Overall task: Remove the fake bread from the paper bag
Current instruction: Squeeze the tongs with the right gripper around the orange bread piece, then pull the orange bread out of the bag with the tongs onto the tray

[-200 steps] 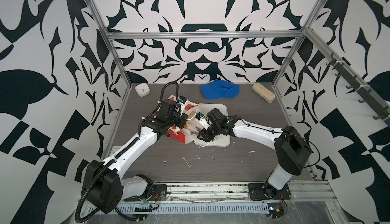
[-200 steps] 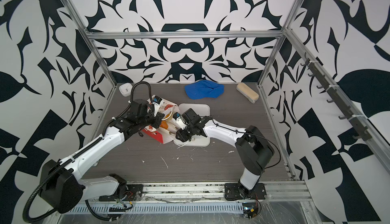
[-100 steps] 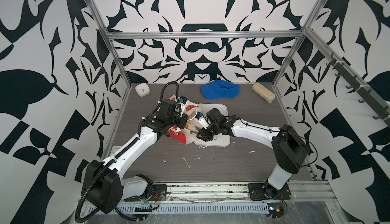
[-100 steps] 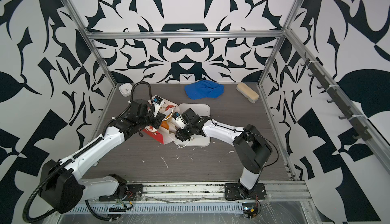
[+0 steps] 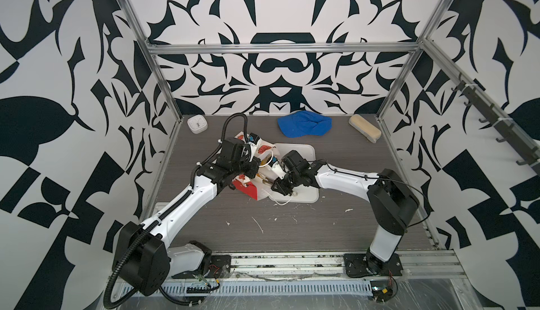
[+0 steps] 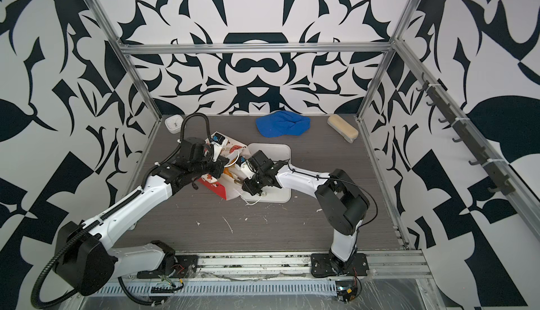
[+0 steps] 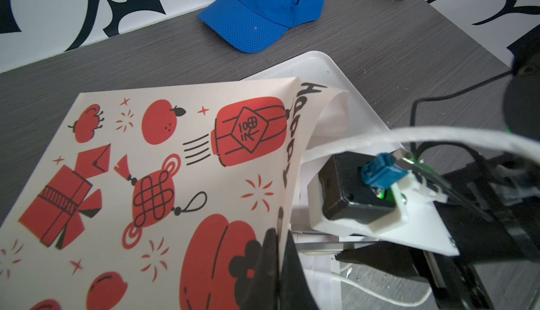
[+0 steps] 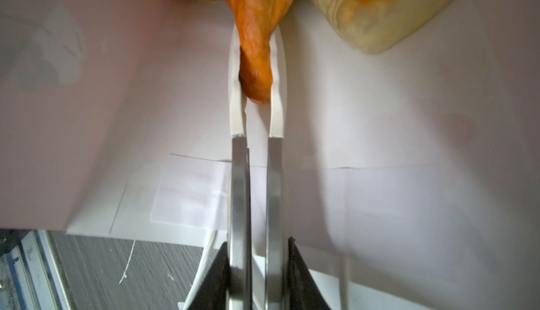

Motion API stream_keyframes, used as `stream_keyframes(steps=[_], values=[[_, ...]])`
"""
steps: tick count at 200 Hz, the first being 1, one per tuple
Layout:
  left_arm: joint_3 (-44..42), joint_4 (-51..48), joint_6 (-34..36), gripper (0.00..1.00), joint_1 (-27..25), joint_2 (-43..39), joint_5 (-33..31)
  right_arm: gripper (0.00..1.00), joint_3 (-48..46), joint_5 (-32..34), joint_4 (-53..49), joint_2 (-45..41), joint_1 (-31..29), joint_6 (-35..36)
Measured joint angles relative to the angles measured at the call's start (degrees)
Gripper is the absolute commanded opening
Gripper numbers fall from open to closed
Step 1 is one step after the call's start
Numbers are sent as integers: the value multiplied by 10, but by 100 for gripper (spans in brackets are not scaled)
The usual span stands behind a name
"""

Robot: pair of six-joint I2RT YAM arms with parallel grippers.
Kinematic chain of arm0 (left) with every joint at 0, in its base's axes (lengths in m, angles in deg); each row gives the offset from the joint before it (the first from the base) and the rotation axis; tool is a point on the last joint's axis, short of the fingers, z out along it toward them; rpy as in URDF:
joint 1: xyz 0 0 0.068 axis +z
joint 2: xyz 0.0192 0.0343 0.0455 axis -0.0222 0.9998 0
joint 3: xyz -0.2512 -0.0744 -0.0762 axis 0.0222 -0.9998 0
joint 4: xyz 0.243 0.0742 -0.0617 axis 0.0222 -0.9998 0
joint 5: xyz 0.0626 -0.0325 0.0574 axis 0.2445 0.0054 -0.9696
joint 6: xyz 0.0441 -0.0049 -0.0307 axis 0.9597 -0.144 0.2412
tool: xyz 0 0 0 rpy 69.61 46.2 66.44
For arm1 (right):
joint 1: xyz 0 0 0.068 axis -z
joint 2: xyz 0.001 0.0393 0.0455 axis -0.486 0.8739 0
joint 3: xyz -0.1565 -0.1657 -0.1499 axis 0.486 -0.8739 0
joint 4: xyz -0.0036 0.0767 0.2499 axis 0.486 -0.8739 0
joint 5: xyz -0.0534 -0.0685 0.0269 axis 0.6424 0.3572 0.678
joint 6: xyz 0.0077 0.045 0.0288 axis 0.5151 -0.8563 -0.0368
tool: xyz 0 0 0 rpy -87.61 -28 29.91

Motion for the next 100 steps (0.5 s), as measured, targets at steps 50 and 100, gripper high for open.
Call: stream_keyframes(steps=[50, 100], values=[[-7, 16, -6, 2, 0, -2, -18, 20, -3, 17, -47, -71, 0, 2], [-7, 40, -21, 2, 0, 2, -57, 20, -38, 30, -108, -143, 1, -1]])
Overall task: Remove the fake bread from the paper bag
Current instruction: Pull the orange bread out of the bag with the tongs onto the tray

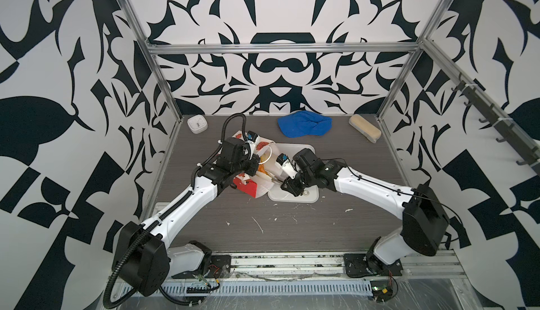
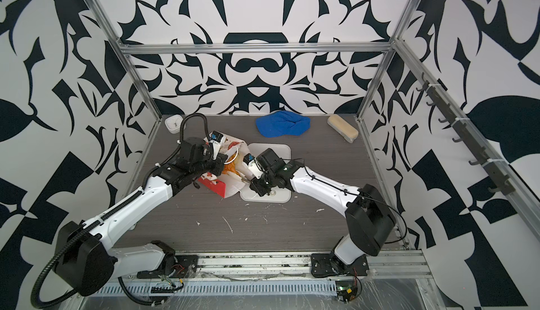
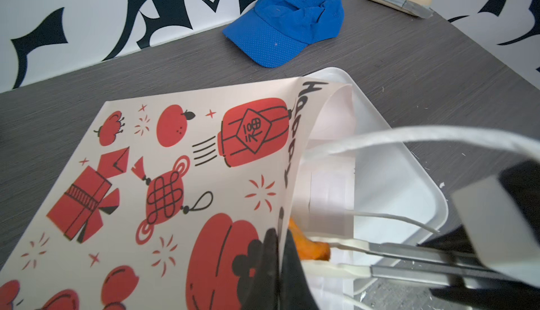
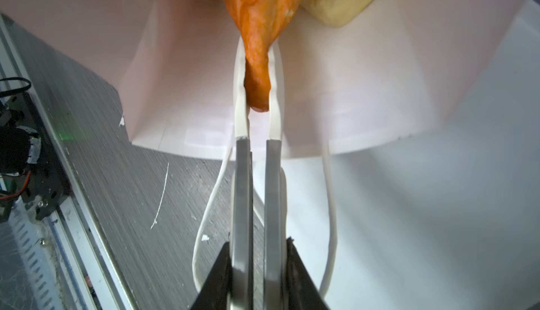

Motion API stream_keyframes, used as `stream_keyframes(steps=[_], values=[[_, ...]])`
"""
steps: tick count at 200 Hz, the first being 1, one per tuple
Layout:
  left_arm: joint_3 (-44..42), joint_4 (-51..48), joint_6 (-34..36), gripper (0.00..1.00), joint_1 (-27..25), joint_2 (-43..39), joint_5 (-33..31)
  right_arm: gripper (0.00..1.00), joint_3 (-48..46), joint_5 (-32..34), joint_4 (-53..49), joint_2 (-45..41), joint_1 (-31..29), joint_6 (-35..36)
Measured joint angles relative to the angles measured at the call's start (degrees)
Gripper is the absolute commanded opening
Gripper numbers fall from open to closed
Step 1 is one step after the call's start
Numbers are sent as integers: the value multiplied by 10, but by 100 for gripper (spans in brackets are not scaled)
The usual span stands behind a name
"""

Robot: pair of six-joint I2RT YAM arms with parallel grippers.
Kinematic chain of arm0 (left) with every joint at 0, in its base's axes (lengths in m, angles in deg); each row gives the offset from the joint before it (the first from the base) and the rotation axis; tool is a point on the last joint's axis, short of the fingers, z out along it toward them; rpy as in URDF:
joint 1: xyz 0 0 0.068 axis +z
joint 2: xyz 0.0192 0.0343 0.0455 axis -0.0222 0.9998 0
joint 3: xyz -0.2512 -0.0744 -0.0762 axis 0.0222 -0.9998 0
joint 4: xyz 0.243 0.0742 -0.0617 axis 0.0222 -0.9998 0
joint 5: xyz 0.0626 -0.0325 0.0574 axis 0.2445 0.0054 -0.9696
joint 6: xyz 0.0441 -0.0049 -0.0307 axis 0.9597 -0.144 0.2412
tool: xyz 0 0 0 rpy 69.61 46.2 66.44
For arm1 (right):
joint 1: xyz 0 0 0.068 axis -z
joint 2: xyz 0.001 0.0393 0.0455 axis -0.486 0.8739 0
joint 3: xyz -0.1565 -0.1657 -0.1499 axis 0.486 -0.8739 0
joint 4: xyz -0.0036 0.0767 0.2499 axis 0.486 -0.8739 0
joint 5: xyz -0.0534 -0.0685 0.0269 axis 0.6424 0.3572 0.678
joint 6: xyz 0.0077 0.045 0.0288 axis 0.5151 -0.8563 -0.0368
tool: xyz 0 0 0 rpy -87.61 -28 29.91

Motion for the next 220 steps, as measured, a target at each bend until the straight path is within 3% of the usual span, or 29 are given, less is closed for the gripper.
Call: stream_keyframes(steps=[82, 158, 185, 220], values=[[3, 26, -25, 2, -1, 30, -67, 21, -101, 6, -65, -193, 17, -66], [3, 37, -38, 2, -1, 38, -121, 22, -164, 16, -125, -374, 90, -134], [1, 37, -38, 2, 0, 34, -132, 22, -171, 17, -124, -384, 124, -142], [-1, 34, -38, 3, 0, 5, -136, 23, -201, 0, -83, -310, 151, -150]])
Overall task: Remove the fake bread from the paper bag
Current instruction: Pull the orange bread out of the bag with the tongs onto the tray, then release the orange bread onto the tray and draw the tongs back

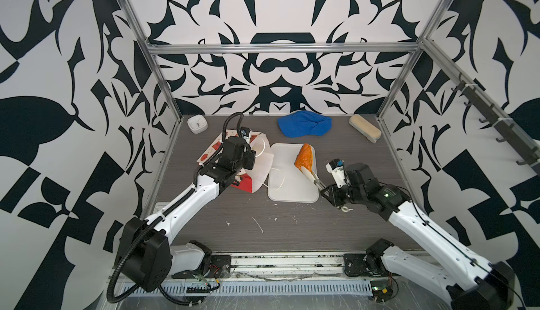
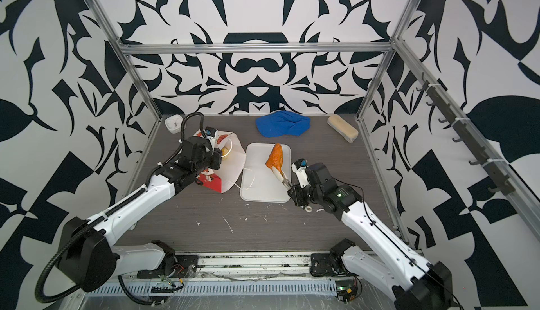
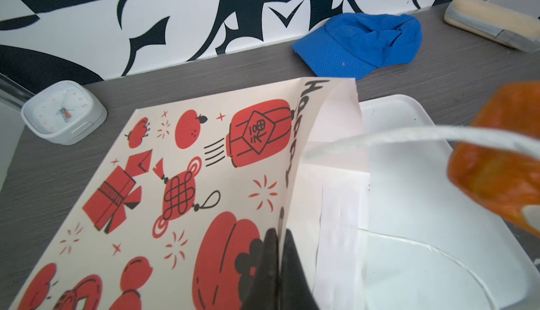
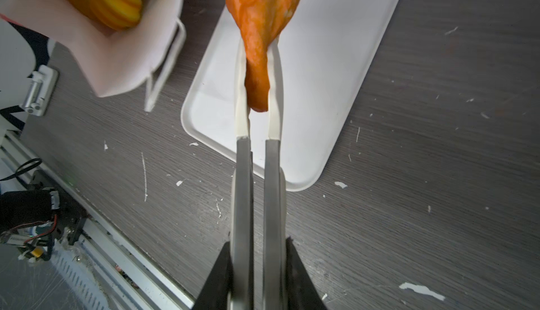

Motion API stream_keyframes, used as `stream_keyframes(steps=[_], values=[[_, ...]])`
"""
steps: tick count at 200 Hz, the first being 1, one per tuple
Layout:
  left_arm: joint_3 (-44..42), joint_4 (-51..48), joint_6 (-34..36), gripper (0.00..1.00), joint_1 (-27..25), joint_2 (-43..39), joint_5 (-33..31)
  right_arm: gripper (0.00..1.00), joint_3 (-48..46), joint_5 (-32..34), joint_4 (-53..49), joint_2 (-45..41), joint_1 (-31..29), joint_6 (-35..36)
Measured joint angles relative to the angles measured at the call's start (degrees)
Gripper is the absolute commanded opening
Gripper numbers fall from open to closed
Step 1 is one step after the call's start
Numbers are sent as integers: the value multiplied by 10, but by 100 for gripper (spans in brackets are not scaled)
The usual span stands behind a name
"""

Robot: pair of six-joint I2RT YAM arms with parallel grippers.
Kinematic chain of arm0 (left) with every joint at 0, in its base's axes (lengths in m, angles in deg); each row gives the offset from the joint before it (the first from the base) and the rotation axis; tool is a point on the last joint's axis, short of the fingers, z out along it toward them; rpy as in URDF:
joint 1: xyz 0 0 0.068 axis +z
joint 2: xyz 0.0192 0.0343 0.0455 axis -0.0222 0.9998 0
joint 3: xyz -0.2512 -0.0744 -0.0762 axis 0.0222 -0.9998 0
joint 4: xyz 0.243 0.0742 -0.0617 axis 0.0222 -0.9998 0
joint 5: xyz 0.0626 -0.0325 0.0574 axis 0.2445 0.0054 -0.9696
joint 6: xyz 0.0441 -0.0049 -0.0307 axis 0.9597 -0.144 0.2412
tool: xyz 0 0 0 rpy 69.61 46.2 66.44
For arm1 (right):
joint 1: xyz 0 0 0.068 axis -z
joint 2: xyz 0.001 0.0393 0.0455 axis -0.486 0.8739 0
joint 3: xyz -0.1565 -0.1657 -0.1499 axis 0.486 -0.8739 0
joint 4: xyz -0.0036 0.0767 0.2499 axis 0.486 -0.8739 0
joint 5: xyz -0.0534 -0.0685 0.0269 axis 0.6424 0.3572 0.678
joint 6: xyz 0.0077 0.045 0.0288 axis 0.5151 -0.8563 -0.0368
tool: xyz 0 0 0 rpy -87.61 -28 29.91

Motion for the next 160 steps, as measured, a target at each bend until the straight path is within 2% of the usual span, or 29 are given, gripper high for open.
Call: stream_keyframes(steps=[50, 66, 85, 102, 160], values=[[-13, 1, 0, 3, 0, -23, 2, 26, -7, -57, 79, 115, 40, -5], [-16, 0, 0, 3, 0, -23, 5, 30, -7, -77, 99, 136, 61, -10], [-17, 1, 0, 3, 0, -23, 9, 39, -7, -90, 107, 150, 78, -12], [-17, 2, 0, 3, 0, -23, 11, 43, -6, -95, 106, 156, 88, -12], [-17, 12, -4, 3, 0, -7, 21, 48, -5, -97, 90, 162, 99, -11]])
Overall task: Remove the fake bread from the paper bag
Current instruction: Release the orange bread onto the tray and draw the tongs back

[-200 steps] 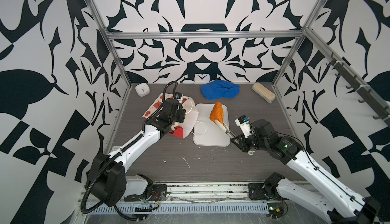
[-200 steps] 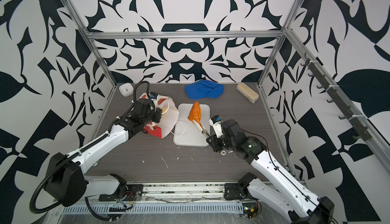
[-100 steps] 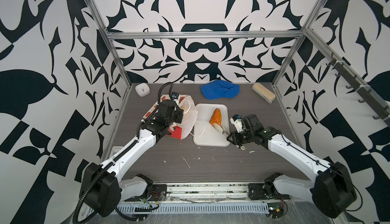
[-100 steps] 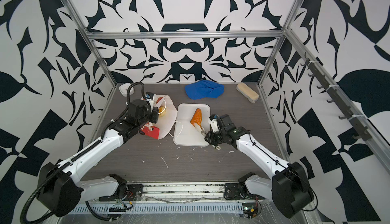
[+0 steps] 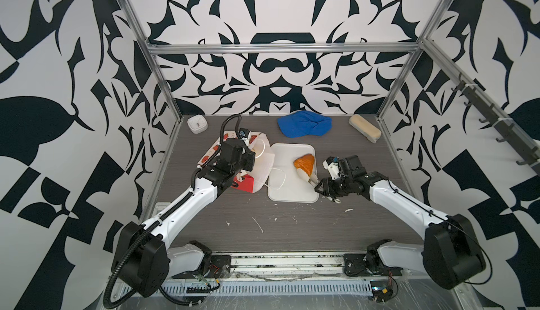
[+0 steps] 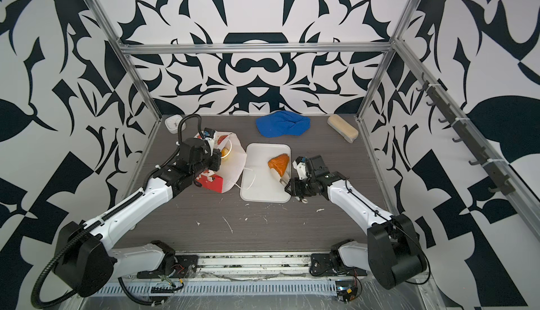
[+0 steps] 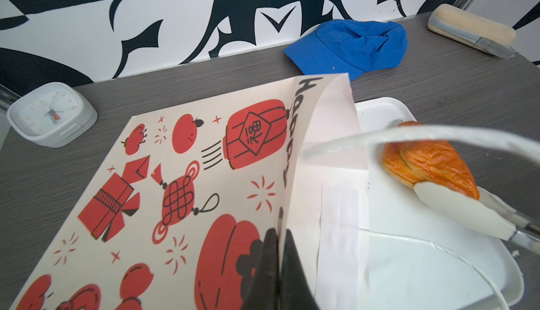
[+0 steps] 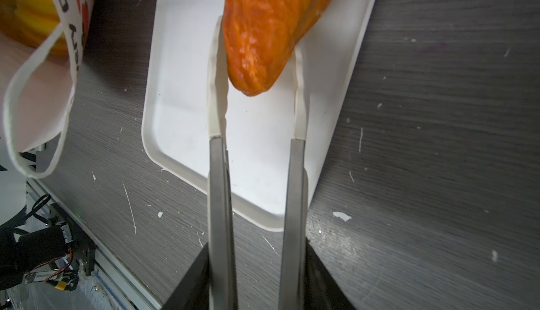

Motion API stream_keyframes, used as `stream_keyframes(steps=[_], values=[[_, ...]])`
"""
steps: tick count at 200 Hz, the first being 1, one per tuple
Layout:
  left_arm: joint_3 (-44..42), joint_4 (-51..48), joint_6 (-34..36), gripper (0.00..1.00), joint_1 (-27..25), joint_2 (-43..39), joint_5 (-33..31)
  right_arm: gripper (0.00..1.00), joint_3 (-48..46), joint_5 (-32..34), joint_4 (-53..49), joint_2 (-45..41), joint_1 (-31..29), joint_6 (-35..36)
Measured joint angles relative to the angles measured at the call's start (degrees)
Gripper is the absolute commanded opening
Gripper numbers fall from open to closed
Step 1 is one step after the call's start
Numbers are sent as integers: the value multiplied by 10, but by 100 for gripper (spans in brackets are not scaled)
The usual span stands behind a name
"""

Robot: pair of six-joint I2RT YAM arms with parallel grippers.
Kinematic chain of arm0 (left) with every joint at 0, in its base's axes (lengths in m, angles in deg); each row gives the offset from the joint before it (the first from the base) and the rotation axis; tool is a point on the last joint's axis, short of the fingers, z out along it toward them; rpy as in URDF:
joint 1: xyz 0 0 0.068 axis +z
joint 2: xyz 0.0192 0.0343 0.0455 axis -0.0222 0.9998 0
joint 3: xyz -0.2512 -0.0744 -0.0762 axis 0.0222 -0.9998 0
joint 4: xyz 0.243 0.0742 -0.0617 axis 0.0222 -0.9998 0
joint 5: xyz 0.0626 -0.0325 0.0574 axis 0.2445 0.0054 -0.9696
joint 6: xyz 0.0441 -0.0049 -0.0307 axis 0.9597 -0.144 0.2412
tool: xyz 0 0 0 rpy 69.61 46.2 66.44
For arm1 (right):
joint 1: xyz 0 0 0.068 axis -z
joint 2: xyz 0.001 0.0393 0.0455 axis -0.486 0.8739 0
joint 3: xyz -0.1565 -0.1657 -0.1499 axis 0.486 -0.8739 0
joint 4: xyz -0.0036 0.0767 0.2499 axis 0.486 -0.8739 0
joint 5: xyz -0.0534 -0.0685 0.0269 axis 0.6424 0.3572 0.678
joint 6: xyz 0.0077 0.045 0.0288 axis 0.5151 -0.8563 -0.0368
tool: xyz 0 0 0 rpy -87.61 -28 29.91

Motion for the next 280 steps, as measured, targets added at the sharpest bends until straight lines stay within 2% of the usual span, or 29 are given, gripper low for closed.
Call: stream_keyframes(steps=[50, 101, 159, 238, 280], values=[[0, 2, 0, 3, 0, 2, 1, 49, 13, -5, -48, -7, 5, 1], [0, 3, 0, 3, 0, 4, 1, 49, 23, -80, -112, -40, 7, -1], [0, 3, 0, 3, 0, 5, 5, 49, 30, -101, -172, -47, 7, -3], [0, 8, 0, 3, 0, 6, 10, 50, -29, -223, -165, -77, 16, -57], [0, 15, 1, 3, 0, 6, 12, 50, -40, -264, -132, -73, 19, -90]])
